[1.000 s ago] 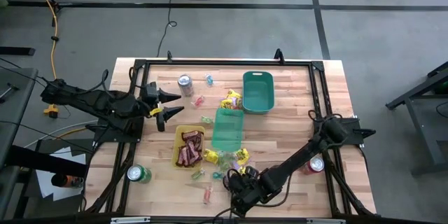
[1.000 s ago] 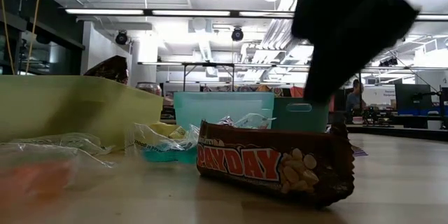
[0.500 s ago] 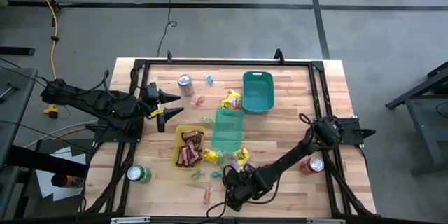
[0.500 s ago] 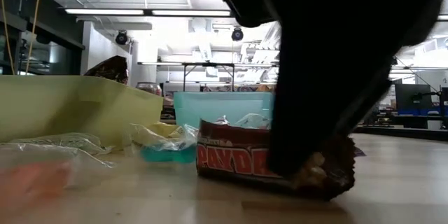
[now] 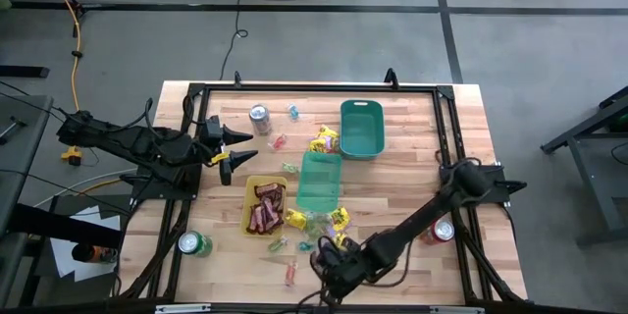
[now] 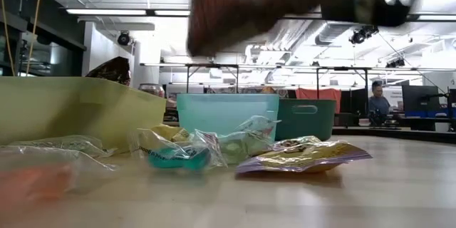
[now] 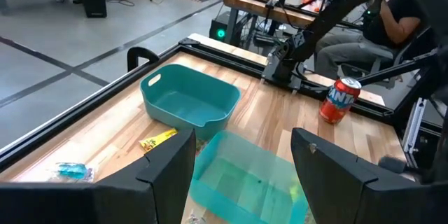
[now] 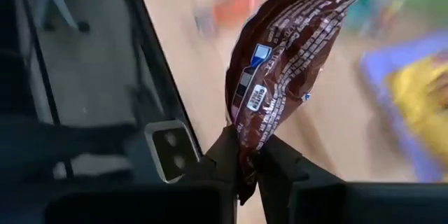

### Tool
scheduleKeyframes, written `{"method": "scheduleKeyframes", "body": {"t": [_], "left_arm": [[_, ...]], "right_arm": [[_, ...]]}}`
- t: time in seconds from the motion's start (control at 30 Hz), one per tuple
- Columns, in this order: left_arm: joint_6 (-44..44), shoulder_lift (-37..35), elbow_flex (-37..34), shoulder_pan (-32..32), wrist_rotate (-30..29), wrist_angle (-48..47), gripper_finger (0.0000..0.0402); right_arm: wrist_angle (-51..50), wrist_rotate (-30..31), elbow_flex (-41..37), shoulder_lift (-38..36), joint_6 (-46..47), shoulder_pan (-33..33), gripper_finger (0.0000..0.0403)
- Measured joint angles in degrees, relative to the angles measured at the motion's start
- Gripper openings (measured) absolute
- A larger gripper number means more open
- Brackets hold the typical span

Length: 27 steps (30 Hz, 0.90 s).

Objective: Sort candy
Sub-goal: Put the brown chocolate bar into the yellow bin

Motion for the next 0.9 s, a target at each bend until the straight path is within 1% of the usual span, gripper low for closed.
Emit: {"method": "scheduleKeyframes", "body": {"t": [0.07,0.23,0.3,0.37,0.43,0.5,0.63,0.73,0.9], "left_arm": [[0.00,0.00,0.00,0.00,0.00,0.00,0.0222],[-0.38,0.00,0.00,0.01,0.93,0.01,0.0222],[-0.41,0.00,0.00,0.01,2.34,0.17,0.0222],[-0.55,0.00,0.00,-0.03,3.01,0.15,0.0222],[-1.18,0.00,0.00,-0.03,3.06,0.14,0.0222],[-2.48,0.00,0.00,-0.01,3.06,0.16,0.0222],[-3.52,0.00,0.00,0.02,3.06,0.46,0.0222],[-5.07,0.37,0.02,0.02,2.84,2.72,0.0222],[-8.75,0.97,0.04,0.02,2.24,5.63,0.0222]], "right_arm": [[-1.12,3.54,-0.01,-3.27,-2.05,-0.30,0.0008],[-1.22,14.67,0.11,-10.55,-8.57,-2.76,0.0007],[-1.26,16.39,0.11,-11.76,-12.39,-4.92,0.0004],[-1.23,16.22,0.11,-12.13,-16.29,-7.36,0.0004],[-1.01,14.22,0.11,-12.02,-20.75,-10.02,0.0004],[0.41,10.91,0.11,-11.24,-25.77,-12.94,0.0003],[5.52,1.17,0.00,-9.27,-37.41,-18.75,0.0002],[9.06,-5.23,0.00,-8.22,-44.61,-22.51,0.0001],[10.30,-11.36,0.00,-7.60,-53.17,-26.74,0.0001]]}}
